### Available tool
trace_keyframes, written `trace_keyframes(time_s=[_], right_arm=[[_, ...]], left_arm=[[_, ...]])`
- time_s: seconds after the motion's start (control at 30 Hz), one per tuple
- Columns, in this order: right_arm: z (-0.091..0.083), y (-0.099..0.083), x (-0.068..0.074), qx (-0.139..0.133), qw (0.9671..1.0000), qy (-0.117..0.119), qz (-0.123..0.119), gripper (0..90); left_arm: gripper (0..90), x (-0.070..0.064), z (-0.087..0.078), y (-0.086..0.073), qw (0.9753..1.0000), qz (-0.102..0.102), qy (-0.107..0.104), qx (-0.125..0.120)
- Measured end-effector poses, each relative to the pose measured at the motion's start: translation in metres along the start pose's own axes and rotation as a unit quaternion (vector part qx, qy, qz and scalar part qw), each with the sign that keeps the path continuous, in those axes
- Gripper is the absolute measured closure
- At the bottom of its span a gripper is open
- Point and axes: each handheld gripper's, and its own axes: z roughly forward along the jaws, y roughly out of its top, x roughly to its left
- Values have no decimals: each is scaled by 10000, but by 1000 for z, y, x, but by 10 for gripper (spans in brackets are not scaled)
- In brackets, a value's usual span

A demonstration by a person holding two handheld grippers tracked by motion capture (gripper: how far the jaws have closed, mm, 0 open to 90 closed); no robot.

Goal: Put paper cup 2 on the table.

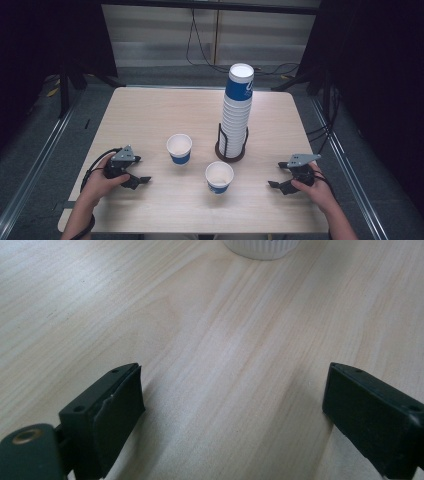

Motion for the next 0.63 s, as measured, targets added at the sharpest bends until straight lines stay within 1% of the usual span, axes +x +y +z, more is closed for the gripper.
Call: trace_keyframes(time_s=[0.07, 0.17, 0.2, 0.23, 0.33, 0.37, 0.4, 0.47, 0.63], right_arm=[[0, 1, 1, 13, 10000, -44, 25, 118], [1, 1, 1, 8, 10000, -52, 55, 114], [1, 1, 1, 7, 10000, -51, 57, 114], [1, 1, 1, 8, 10000, -51, 54, 114], [1, 1, 1, 1, 10000, -57, 42, 114], [1, 1, 1, 3, 10000, -59, 50, 114], [1, 1, 1, 4, 10000, -54, 53, 113], [1, 1, 1, 6, 10000, -55, 50, 112], [1, 1, 1, 9, 10000, -73, 62, 105]], left_arm=[[79, 0, 1, -1, 10000, -23, -34, -29], [71, 0, 1, 0, 10000, -25, -17, -36], [68, 0, 1, 0, 10000, 1, 12, -29], [63, 0, 2, 0, 10000, -15, -22, -16], [41, -1, 3, 1, 10000, -15, 10, 25], [32, -2, 4, 1, 10000, -24, -29, 36], [22, -1, 4, 2, 10000, 23, -38, 72], [4, -2, 5, 2, 10000, -5, -58, 55], [0, -2, 5, 2, 10000, 9, -55, 59]])
